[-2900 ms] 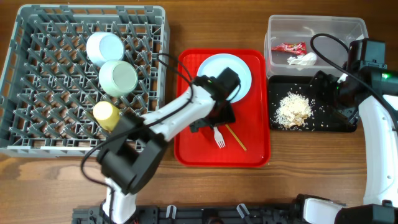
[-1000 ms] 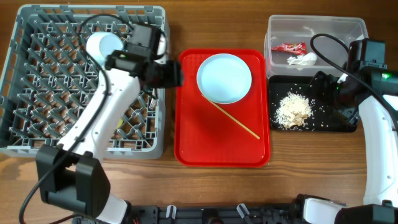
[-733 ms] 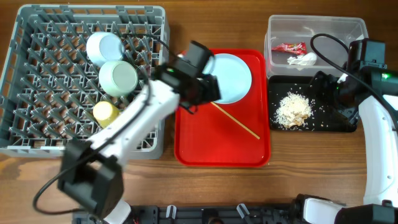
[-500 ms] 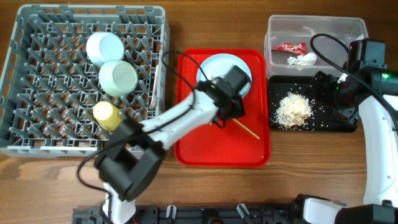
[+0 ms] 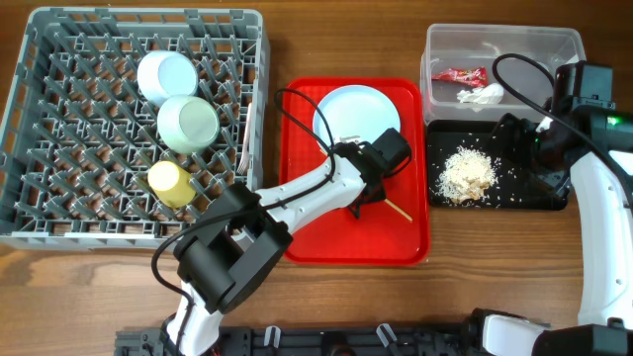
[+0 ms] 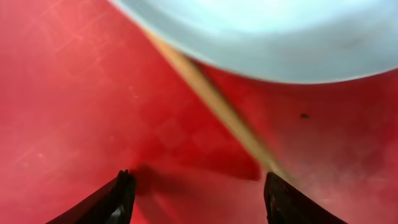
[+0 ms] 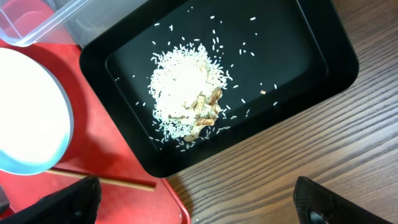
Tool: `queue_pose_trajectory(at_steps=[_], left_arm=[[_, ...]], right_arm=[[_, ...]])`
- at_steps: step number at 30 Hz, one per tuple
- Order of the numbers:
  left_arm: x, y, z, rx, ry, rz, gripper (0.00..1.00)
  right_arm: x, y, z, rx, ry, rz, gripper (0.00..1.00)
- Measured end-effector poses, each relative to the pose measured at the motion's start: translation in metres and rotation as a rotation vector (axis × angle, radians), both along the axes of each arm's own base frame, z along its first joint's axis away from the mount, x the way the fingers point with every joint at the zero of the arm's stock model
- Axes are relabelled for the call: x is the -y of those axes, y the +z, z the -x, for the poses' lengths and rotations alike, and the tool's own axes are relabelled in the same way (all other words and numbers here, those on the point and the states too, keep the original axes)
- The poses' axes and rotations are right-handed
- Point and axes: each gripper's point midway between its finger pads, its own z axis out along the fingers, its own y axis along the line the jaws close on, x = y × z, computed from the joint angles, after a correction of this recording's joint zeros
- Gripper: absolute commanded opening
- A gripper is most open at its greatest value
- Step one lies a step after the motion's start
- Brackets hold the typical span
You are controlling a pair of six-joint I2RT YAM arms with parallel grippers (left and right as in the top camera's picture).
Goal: Sort waste into correct bins and load items into the dishwasher rack
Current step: 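Reach the left gripper to the wooden chopsticks on the red tray, then grasp the chopsticks with the left gripper and lift them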
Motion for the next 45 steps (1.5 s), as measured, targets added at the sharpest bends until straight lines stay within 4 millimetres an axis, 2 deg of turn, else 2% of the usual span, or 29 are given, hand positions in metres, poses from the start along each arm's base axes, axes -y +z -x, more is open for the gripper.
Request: queue_pose_trajectory(at_steps=[3, 7, 12, 17, 24, 30, 33, 36, 39, 45], left_arm=[[-0.004, -0.001, 0.001, -0.005, 0.004, -0.017, 0.65], [0.012, 0.001, -0.007, 0.023, -0.001, 0.054, 0.66], [0.021, 0.006, -0.010, 0.033, -0.013, 0.090, 0.66], [0.036, 0.016, -0.023, 0.082, -0.021, 0.144, 0.65], [0.031, 0.016, -0.026, 0.106, -0.013, 0.113, 0.65], [0.026, 0.002, -0.024, 0.093, -0.013, 0.070, 0.66], [0.022, 0.001, -0.020, 0.075, -0.014, 0.042, 0.66], [0.004, -0.002, -0.006, 0.014, -0.019, -0.033, 0.43], [-0.007, -0.004, 0.006, -0.036, -0.013, -0.079, 0.30], [-0.001, -0.005, 0.014, -0.089, -0.023, -0.036, 0.18]], right_arm=[[0.000, 0.000, 0.000, 0.000, 0.001, 0.000, 1.00], [0.000, 0.000, 0.000, 0.000, 0.001, 0.000, 1.00], [0.000, 0.000, 0.000, 0.001, 0.001, 0.000, 0.99], [0.000, 0.000, 0.000, 0.001, 0.001, 0.000, 1.00], [0.000, 0.000, 0.000, 0.001, 0.001, 0.000, 1.00], [-0.002, 0.000, 0.000, 0.002, 0.004, -0.010, 1.00], [-0.003, 0.000, -0.001, 0.003, 0.005, -0.014, 1.00], [-0.003, 0.000, -0.001, 0.004, 0.006, -0.018, 1.00], [-0.004, 0.000, -0.001, 0.004, 0.007, -0.021, 1.00], [-0.004, 0.000, -0.001, 0.004, 0.007, -0.021, 1.00]])
